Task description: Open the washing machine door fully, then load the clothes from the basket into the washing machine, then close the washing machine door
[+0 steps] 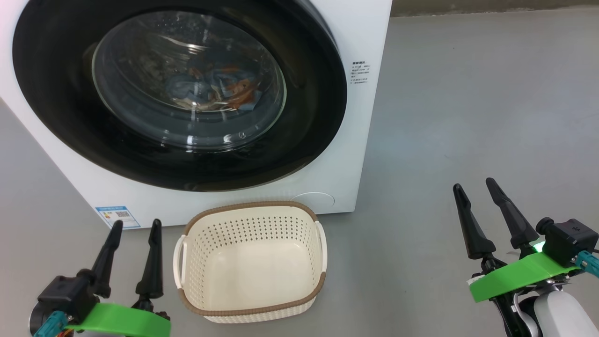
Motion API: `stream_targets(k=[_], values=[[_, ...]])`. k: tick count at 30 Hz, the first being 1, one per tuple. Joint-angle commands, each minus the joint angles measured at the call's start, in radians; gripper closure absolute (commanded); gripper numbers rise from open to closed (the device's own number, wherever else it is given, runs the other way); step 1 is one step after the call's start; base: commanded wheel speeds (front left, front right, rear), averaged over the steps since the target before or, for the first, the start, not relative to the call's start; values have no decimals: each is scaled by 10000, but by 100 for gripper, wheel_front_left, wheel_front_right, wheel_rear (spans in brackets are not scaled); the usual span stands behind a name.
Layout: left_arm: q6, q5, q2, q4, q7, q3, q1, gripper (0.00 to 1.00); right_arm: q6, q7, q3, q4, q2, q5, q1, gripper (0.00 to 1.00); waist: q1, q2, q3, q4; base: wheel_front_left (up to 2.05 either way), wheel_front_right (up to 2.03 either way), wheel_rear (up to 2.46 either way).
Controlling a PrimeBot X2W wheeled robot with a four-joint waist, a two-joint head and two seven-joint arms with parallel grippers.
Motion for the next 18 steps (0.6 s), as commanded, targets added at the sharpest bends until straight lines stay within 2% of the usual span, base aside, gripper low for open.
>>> stream_targets(k=[1, 18], values=[[-27, 94, 266, -307, -65, 312, -184, 0, -71, -48, 236, -259, -20, -80, 55, 0, 0, 0, 4, -3, 0, 0, 0], [-27, 47, 216, -161, -65, 428, -172, 0, -71, -48, 257, -228, -6, -33, 33, 0, 0, 0, -14, -23, 0, 0, 0]])
